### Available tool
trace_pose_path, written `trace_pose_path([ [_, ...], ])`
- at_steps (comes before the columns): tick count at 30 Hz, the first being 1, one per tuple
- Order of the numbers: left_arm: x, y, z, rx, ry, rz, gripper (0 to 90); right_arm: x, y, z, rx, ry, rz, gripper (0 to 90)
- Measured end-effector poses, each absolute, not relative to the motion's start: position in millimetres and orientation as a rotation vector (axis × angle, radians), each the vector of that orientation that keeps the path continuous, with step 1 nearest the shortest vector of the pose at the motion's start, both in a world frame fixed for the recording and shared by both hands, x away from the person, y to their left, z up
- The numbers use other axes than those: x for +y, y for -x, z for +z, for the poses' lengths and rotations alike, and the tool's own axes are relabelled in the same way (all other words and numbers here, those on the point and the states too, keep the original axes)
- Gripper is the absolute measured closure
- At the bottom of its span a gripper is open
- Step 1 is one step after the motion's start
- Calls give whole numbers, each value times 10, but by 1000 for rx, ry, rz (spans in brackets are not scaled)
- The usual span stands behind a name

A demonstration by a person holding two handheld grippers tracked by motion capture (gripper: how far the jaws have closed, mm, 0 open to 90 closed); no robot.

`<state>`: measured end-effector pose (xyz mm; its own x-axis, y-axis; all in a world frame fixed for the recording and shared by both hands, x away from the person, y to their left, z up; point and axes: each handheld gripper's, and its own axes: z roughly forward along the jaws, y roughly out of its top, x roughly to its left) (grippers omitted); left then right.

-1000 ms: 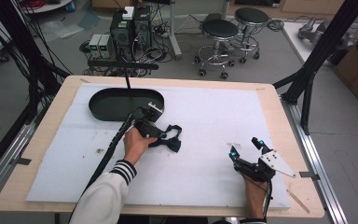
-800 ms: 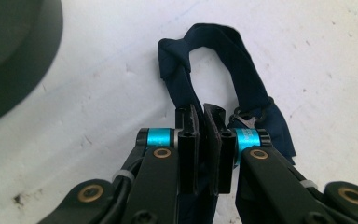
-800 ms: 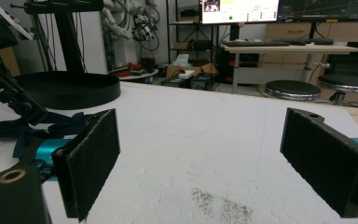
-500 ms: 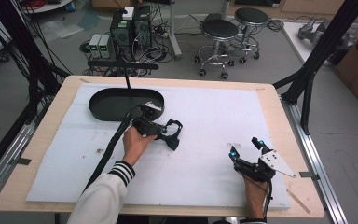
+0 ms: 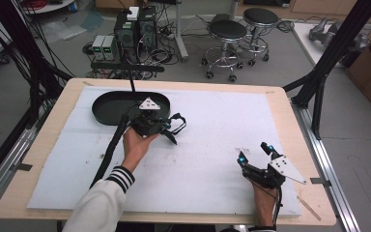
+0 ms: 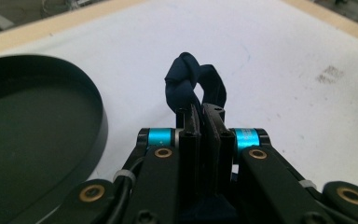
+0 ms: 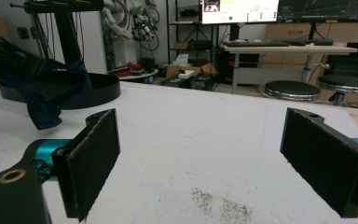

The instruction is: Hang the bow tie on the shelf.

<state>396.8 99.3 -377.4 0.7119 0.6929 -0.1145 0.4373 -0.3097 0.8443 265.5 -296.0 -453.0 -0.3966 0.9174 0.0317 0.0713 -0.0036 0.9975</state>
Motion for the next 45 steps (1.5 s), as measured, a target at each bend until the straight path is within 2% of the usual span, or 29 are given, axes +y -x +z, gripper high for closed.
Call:
trace_pose_path([
  [12, 1277, -3933, -3607, 842, -1792, 448, 845, -2958, -2655, -4530, 1551, -1052, 1483, 110],
  [45, 2052, -4047, -3207, 894, -1576, 633, 847, -2953, -2657, -4530, 1551, -1047, 1477, 110],
])
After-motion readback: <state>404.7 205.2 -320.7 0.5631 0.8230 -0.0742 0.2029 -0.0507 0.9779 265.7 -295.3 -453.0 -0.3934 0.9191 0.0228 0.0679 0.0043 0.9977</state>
